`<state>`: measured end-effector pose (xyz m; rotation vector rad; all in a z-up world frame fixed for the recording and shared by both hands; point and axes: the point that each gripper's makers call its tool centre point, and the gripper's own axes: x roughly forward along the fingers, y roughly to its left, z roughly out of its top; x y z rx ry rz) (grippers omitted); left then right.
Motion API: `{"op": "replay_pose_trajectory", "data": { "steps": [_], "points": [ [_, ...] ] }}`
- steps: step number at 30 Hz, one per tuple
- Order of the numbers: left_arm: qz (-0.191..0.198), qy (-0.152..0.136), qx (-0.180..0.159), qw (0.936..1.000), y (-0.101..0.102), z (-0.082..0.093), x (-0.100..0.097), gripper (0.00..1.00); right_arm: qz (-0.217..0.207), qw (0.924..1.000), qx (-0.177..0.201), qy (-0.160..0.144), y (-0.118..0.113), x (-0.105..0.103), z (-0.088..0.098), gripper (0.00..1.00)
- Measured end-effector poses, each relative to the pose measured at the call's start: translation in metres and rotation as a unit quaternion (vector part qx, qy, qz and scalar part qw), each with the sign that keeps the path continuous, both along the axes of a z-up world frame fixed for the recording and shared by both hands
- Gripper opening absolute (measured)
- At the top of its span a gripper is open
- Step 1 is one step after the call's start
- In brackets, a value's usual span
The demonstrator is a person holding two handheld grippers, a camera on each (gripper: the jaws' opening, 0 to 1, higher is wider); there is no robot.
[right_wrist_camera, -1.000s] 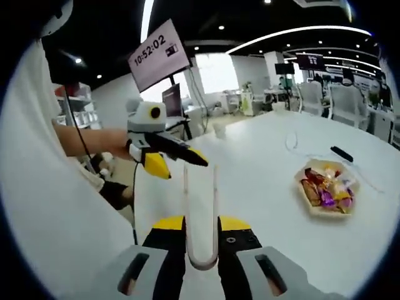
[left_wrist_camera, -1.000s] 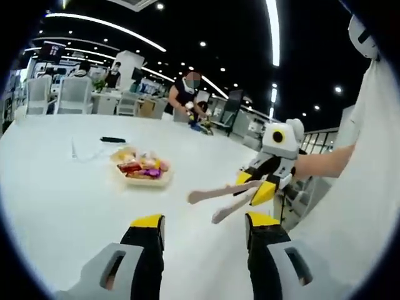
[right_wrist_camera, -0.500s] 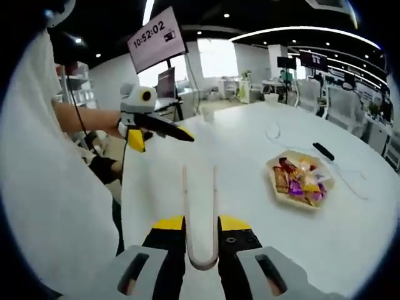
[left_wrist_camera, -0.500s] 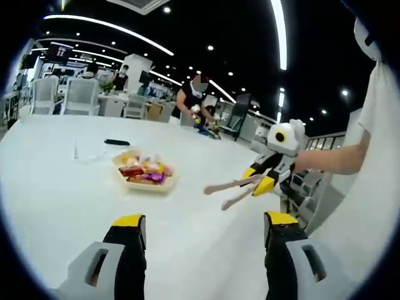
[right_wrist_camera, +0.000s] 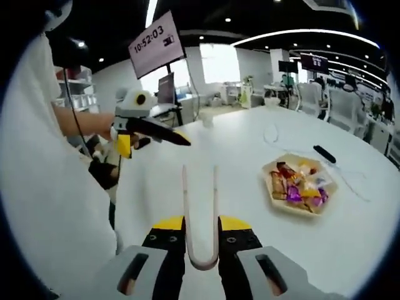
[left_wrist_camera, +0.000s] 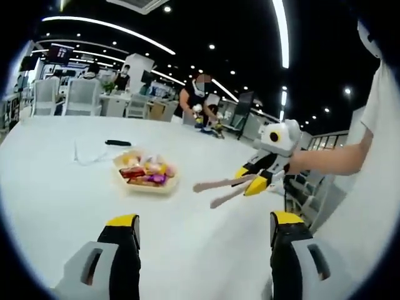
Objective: Place the target food into the container with the food tongs after gripping and lifting it, then release it inside without dropping or visibly crushing the food.
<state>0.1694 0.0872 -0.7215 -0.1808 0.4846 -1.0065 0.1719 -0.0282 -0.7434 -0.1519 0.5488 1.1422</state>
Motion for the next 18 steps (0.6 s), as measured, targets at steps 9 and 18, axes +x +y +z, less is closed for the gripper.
{"op": "replay_pose_trajectory", "data": {
  "steps": [9, 18],
  "points": [
    [-0.001, 0.005, 0.011, 0.9999, 0.001, -0.008, 0.011, 0.89, -0.010, 0.9998, 0.010, 0.011, 0.014, 0.013, -0.021, 0.18],
    [0.010, 0.026, 0.016, 0.9995, 0.007, -0.024, 0.027, 0.90, 0.004, 0.9999, -0.003, 0.016, 0.025, 0.025, -0.036, 0.18]
  ]
}}
